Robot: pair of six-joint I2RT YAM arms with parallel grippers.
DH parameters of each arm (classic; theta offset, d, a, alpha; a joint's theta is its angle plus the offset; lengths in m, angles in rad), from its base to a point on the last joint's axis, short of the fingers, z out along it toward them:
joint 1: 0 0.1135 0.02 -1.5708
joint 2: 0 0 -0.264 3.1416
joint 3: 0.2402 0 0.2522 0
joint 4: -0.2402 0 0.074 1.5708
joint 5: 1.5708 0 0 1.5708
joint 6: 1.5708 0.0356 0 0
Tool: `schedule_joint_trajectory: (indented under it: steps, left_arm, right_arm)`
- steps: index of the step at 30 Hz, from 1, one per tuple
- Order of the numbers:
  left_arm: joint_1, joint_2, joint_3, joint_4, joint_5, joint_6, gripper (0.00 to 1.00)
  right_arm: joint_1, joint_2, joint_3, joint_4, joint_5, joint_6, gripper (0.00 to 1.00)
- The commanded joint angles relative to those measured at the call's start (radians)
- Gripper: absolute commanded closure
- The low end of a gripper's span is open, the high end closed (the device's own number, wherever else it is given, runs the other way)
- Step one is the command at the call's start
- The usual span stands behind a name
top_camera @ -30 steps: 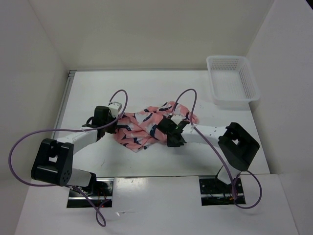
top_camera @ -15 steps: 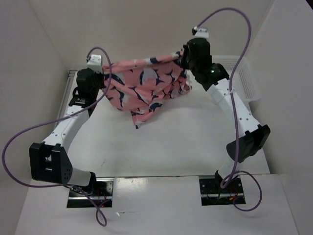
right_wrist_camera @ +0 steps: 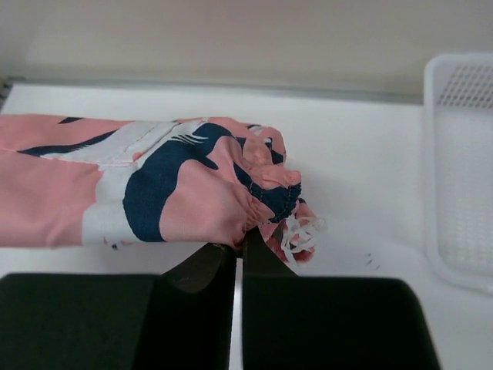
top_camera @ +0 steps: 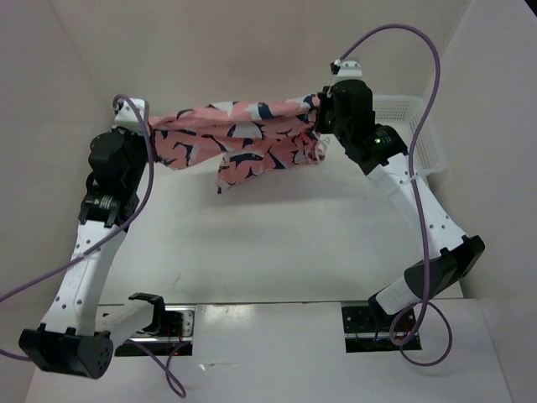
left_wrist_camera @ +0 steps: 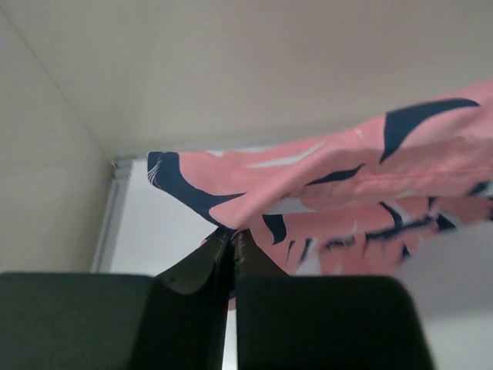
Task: Fold and stack the shorts
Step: Fold the shorts
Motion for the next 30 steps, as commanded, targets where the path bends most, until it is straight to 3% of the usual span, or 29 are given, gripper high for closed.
schedule_joint_trajectory:
  steps: [1, 2, 3, 4, 6, 10, 14, 16, 21, 26, 30]
  left_arm:
    - [-0.014, -0.106, -0.077, -0.316, 0.178, 0.003, 0.89]
    - [-0.026, -0.193, -0.156, -0.346, 0.209, 0.003, 0.50]
    - [-0.036, -0.241, -0.195, -0.400, 0.241, 0.003, 0.34]
    - [-0.036, -0.288, -0.231, -0.432, 0.316, 0.003, 0.19]
    - [-0.036, -0.410, -0.338, -0.471, 0.349, 0.003, 0.06]
    - [-0.045, -0.393, -0.395, -0.482, 0.242, 0.003, 0.05]
    - [-0.045, -0.113, -0.355, -0.517, 0.202, 0.003, 0.09]
    - [-0.045, 0.017, -0.341, -0.453, 0.175, 0.003, 0.10]
    - [-0.025, 0.225, -0.254, -0.374, 0.186, 0.003, 0.16]
    - [-0.025, 0.352, -0.245, -0.359, 0.187, 0.003, 0.31]
    - [-0.025, 0.443, -0.269, -0.408, 0.200, 0.003, 0.31]
  right_arm:
    - [0.035, -0.090, -0.102, 0.008, -0.023, 0.022, 1.00]
    - [0.044, -0.104, -0.180, 0.008, -0.036, 0.045, 1.00]
    - [0.045, -0.119, -0.218, 0.008, -0.047, 0.059, 1.00]
    - [0.055, -0.150, -0.292, 0.024, -0.061, 0.076, 1.00]
    - [0.055, -0.171, -0.363, 0.039, -0.082, 0.116, 1.00]
    - [0.055, -0.192, -0.559, 0.048, -0.092, 0.168, 1.00]
    - [0.055, -0.215, -0.677, 0.082, -0.110, 0.202, 1.00]
    - [0.055, -0.215, -0.713, 0.091, -0.119, 0.202, 1.00]
    - [0.055, -0.215, -0.753, 0.102, -0.119, 0.211, 1.00]
    - [0.055, -0.225, -0.783, 0.111, -0.119, 0.231, 1.00]
    - [0.055, -0.234, -0.764, 0.102, -0.090, 0.231, 1.00]
